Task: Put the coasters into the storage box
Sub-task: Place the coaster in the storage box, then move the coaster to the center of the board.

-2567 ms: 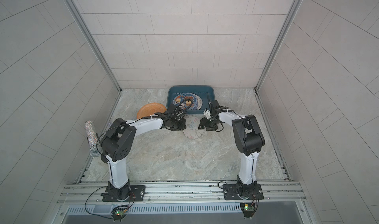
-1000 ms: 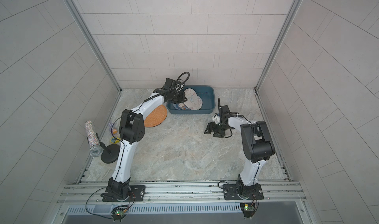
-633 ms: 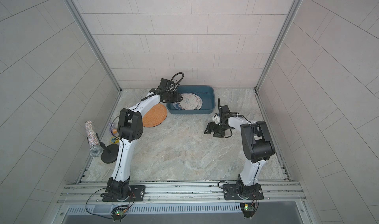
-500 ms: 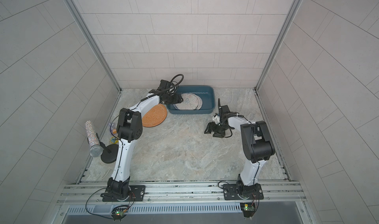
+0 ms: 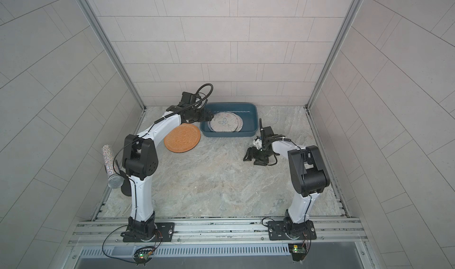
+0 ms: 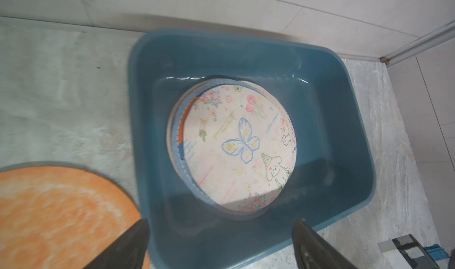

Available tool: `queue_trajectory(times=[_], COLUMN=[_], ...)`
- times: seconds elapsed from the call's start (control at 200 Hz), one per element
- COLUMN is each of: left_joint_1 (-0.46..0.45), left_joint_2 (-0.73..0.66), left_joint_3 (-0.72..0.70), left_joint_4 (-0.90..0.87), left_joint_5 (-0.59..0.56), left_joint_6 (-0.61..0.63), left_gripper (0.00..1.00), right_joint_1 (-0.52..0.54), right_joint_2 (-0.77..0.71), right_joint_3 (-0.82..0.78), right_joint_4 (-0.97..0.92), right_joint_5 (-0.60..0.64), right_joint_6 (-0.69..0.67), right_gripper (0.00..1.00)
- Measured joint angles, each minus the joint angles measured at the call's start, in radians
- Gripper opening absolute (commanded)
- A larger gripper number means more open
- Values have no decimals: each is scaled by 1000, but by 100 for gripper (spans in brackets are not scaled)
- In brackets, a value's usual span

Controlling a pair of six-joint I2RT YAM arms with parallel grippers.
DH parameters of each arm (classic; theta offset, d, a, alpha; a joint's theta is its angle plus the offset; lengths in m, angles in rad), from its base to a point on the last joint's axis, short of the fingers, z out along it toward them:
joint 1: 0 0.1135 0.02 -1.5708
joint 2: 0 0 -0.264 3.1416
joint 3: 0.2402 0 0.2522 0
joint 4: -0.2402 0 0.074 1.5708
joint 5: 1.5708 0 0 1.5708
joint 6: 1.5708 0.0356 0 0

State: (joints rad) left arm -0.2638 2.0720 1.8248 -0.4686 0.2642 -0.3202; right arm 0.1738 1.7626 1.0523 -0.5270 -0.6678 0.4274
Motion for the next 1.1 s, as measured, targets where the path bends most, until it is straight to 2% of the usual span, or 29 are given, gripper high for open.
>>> queue_trajectory(times=[0.185,0.435,0.771,0.956,1.101], left_joint_1=[133,285,336,341,342], left_joint_2=[-42,34,287,362,375], left_joint_3=[-35,-16,172,266,285], left_joint_4=[-5,-30,-97,-136,-150], left_joint_5=[-64,-120,-68,-38,-11], left_joint_6=[-11,-20,-8,6,7], left_gripper=[90,73,65,64,64], right_joint_1=[16,31,34,36,36], right_joint_2=[-25,-31,-31,-31,-31], right_joint_3=[0,0,5,20,28], right_joint_4=[1,0,-1,-2,-3], right_joint_5=[-1,-1,-1,-1,-1], right_joint_6=[7,17,23,23,23], right_gripper=[74,74,74,74,74])
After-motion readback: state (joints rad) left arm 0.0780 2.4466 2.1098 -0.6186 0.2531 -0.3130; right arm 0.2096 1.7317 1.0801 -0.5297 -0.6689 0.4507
